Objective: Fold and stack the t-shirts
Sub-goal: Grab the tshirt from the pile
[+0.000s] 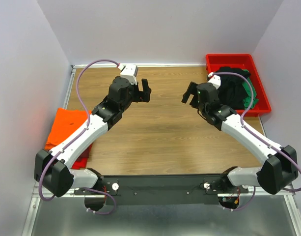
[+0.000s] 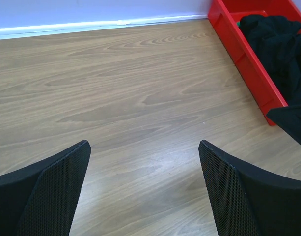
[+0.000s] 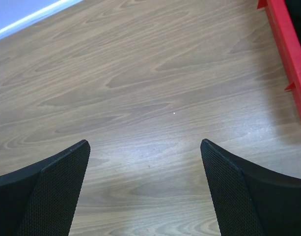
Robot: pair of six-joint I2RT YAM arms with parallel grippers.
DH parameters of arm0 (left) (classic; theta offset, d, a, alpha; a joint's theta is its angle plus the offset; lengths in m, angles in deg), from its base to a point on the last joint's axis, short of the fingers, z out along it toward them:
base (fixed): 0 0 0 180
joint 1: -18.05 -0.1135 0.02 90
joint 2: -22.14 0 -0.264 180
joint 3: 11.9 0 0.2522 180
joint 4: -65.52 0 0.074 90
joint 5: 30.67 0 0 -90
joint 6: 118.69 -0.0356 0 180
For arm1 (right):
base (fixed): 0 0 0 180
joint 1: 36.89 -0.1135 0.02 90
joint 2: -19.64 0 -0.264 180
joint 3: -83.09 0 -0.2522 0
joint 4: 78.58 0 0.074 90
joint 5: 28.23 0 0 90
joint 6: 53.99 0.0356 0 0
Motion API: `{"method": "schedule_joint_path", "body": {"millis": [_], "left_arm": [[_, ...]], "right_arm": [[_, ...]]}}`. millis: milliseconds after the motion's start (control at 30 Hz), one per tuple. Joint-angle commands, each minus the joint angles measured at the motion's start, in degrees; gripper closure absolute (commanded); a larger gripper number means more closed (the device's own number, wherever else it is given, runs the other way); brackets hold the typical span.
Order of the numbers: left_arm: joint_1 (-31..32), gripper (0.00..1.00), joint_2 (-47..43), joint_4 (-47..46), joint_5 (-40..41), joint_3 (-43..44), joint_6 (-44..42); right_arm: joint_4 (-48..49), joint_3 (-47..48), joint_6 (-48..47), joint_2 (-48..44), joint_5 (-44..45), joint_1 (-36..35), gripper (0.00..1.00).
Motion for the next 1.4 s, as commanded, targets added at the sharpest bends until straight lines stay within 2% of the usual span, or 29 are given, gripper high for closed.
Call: {"method": "schedule_joint_path", "body": {"millis": [0,167,300,467,500,600,633,733,867,1000,1067,1133,1167,1200,1300,1333,1367], "left_arm": [[-0.19,0.02,-1.20,-1.08,-2.69,0.85,-1.03],[-0.19,0.02,-1.20,-0.21,-3.31,1.12,-0.94],[-0.19,0.02,-0.77,0.58,-3.40,1.55,-1.03],[-0.19,0.02,-0.24,2.16,-3.22,2.34,-1.03],[-0.19,0.02,-0.24,2.43,-2.87,2.52,-1.03],[-0.28,0.02,-0.76,2.78,-2.78,2.70,-1.12],[-0.28,0.02,-1.03,2.70,-2.78,2.87,-1.21],[-0.28,0.02,-1.29,2.87,-2.69,2.61,-1.30],[-0.28,0.02,-1.29,2.96,-3.13,2.78,-1.30],[-0.37,0.02,-1.20,3.22,-3.05,2.96,-1.30],[-0.37,0.02,-1.20,3.31,-2.87,3.05,-1.38],[-0.37,0.02,-1.12,3.40,-2.87,3.05,-1.30],[-0.37,0.02,-1.03,3.49,-2.96,3.05,-1.12],[-0.37,0.02,-1.03,3.40,-3.04,2.96,-1.03],[-0.37,0.02,-0.85,3.49,-3.40,3.14,-0.94],[-0.37,0.02,-0.77,3.57,-3.48,3.22,-0.86],[-0.45,0.02,-0.76,3.66,-3.57,3.31,-0.86]], "right_arm": [[0.95,0.18,-0.66,-1.01,1.20,-0.21,0.00],[0.86,6.41,-2.95,4.44,-0.65,-0.21,0.00],[0.86,13.62,-6.55,11.29,2.42,1.54,0.00],[0.51,25.03,-7.87,21.75,-5.99,16.46,0.00],[0.16,26.45,-7.35,25.42,-6.27,20.84,0.00],[-0.28,30.14,-5.95,30.27,-7.59,26.93,0.00],[-0.28,30.77,-4.55,32.64,-8.20,30.86,0.01],[-0.19,33.57,-3.83,37.30,-11.64,35.81,0.02],[-0.28,36.48,-5.23,41.09,-8.74,36.97,0.02],[-0.37,38.51,-4.45,44.26,-9.88,37.23,0.03],[-0.37,37.72,-3.75,44.09,-10.67,37.14,0.08],[-0.37,36.93,-2.95,43.39,-10.67,37.14,0.21],[-0.37,36.66,-2.86,42.78,-10.32,37.14,0.28],[-0.37,36.05,-2.78,41.29,-10.15,37.14,0.42],[-0.45,35.87,-3.04,38.39,-11.10,37.14,0.60],[-0.46,35.78,-3.39,37.68,-11.46,37.14,0.73],[-0.46,35.70,-3.39,36.71,-11.72,37.14,0.79]]}}
